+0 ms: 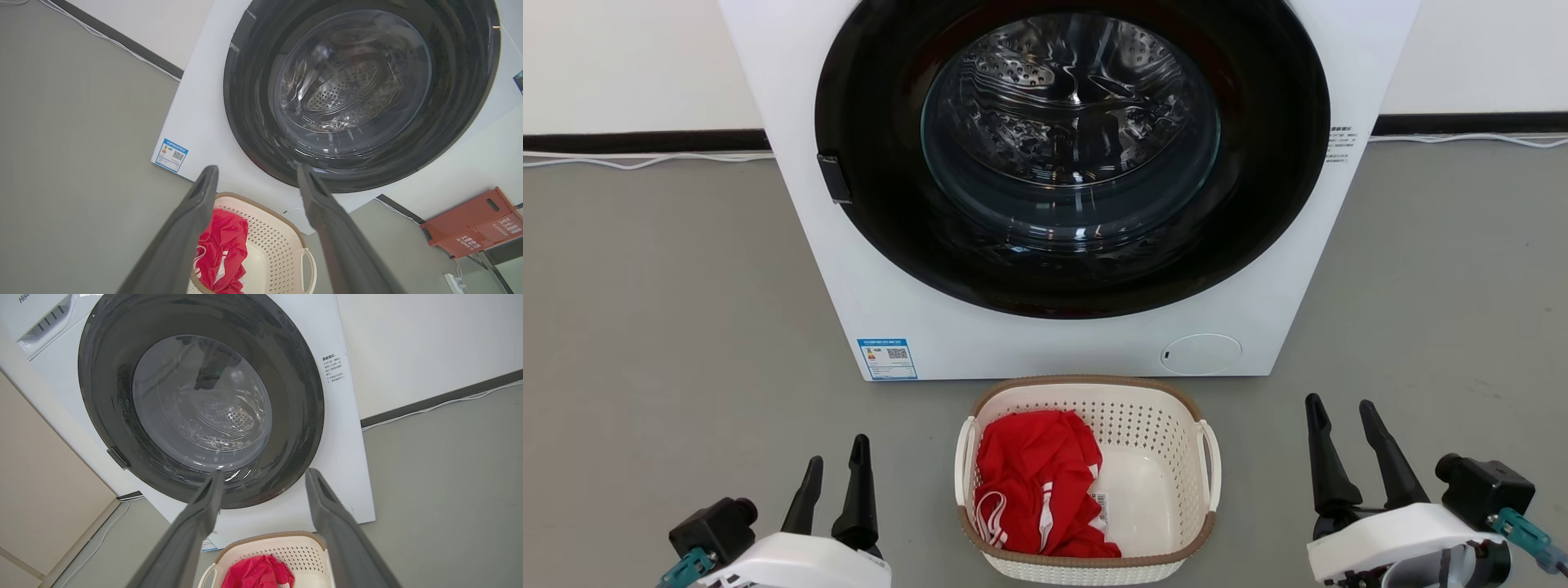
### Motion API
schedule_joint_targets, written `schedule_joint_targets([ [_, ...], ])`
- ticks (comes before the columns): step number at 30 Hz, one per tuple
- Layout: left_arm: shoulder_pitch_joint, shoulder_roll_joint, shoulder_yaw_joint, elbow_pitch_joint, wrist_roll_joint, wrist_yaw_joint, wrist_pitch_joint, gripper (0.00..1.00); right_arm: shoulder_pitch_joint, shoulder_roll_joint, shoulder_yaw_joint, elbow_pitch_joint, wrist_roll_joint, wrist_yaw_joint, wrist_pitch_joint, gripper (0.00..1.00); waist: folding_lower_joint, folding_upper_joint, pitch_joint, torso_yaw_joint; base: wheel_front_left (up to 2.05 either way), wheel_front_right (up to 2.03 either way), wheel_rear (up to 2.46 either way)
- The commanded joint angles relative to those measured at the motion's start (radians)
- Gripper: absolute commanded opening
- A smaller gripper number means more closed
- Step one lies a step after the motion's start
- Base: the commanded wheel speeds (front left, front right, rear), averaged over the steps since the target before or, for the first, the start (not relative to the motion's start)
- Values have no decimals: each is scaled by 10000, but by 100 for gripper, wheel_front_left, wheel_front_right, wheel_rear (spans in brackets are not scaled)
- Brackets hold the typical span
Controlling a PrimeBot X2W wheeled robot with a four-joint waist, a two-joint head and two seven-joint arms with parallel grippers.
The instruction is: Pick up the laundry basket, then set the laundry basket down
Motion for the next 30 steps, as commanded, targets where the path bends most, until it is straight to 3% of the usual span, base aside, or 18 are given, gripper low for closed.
schedule_joint_targets([
  [1,-170,103,169,-306,285,79,-153,100,-147,-107,207,-322,-329,55,-184,100,0,-1,5,3,0,0,0],
  [30,-79,151,-144,-421,3187,409,-975,100,-82,-144,75,-31,-3362,73,-1005,100,0,-1,97,-50,0,0,0],
])
